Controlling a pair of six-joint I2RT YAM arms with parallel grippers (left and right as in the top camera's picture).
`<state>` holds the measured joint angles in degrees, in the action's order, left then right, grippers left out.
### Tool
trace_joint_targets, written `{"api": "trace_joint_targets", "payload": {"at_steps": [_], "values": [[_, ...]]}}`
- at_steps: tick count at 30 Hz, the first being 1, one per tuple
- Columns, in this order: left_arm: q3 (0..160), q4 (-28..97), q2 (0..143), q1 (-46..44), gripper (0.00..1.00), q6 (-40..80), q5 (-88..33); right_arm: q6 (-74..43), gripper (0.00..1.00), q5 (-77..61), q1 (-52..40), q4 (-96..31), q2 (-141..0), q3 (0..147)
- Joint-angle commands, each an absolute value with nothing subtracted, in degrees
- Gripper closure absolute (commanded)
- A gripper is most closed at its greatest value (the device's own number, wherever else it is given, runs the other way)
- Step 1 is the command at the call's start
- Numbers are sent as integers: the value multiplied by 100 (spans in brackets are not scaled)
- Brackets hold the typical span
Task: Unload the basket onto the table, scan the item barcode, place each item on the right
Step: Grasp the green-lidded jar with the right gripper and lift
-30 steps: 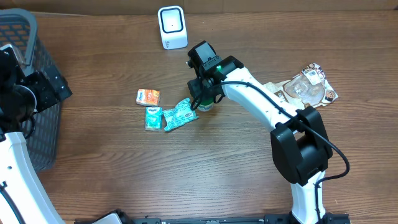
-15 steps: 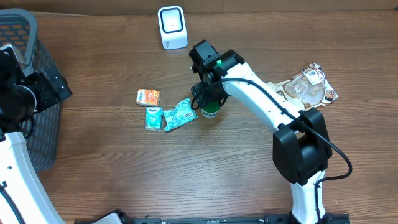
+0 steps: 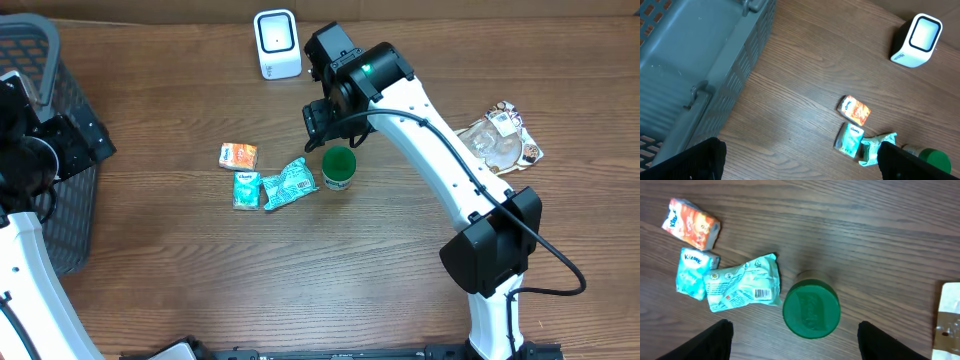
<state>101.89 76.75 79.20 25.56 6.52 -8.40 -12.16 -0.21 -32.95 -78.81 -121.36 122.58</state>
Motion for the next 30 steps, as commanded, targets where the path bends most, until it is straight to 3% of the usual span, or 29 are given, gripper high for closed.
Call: {"api": "trace_joint_targets", "payload": {"at_steps": [1, 9, 20, 30], "values": [[10237, 7669, 7940, 2580, 0, 731, -897, -1238, 21, -108, -3273, -7756, -12121, 12009], [10237, 7669, 7940, 2580, 0, 731, -897, -1555, 21, 38, -3236, -7262, -12154, 11111], [10237, 7669, 7940, 2580, 1, 731, -897, -1498, 9, 38, -3238, -6659, -12164, 10427], [10237, 7669, 7940, 2580, 0, 731, -897, -1496, 9, 40, -3240, -6298, -12164, 10116]]}}
